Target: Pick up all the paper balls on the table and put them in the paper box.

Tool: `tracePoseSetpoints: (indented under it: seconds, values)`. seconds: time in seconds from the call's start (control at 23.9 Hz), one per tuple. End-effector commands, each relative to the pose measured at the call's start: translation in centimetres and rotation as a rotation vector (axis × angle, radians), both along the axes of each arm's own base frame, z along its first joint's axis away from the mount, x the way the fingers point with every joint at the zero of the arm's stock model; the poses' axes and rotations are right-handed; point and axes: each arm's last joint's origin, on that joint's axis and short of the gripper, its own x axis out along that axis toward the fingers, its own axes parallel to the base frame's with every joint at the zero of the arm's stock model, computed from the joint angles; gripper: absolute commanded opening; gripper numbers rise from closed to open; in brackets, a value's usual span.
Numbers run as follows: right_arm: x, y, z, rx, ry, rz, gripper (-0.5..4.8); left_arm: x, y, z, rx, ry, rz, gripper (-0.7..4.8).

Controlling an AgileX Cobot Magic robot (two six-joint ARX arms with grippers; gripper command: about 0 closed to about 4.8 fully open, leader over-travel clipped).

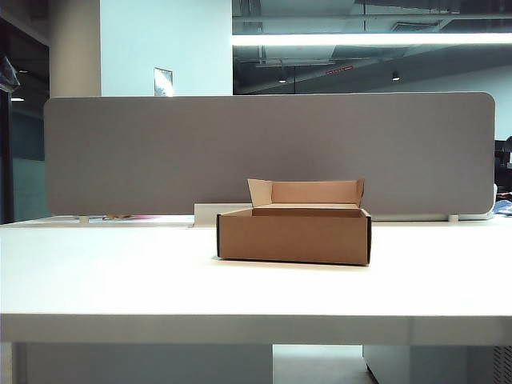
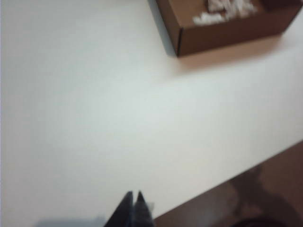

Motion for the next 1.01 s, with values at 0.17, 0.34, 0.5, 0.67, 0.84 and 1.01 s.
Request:
tracePoseSetpoints:
  seconds: [0.17, 0.34, 0.5, 0.67, 0.84, 1.01]
  values:
    - [0.0, 0.0, 0.0, 0.0, -0.012, -0.005, -0.04, -3.6, 1.3, -2.1, -0.146, -0.232, 0.181, -0.05]
    - [0.0, 0.0, 0.0, 0.0, -0.012, -0.005, -0.04, -5.5, 2.2, -3.8, -0.19, -0.378, 0.259, -0.05]
    - [0.0, 0.0, 0.0, 0.001, -0.012, -0.005, -0.04, -6.4, 3.2, -5.9, -0.267, -0.464, 0.311, -0.05]
    - [0.0, 0.0, 0.0, 0.001, -0.012, -0.005, -0.04, -6.8, 3.8, -8.2, -0.361, -0.52, 0.388, -0.05]
    - [0.0, 0.0, 0.0, 0.001, -0.012, -0.005, -0.04, -6.4, 3.7, -10.3, -0.395, -0.494, 0.403, -0.05]
    - [0.0, 0.0, 0.0, 0.001, -0.012, -0.005, -0.04, -5.7, 3.6, -12.5, -0.4, -0.507, 0.377, -0.05]
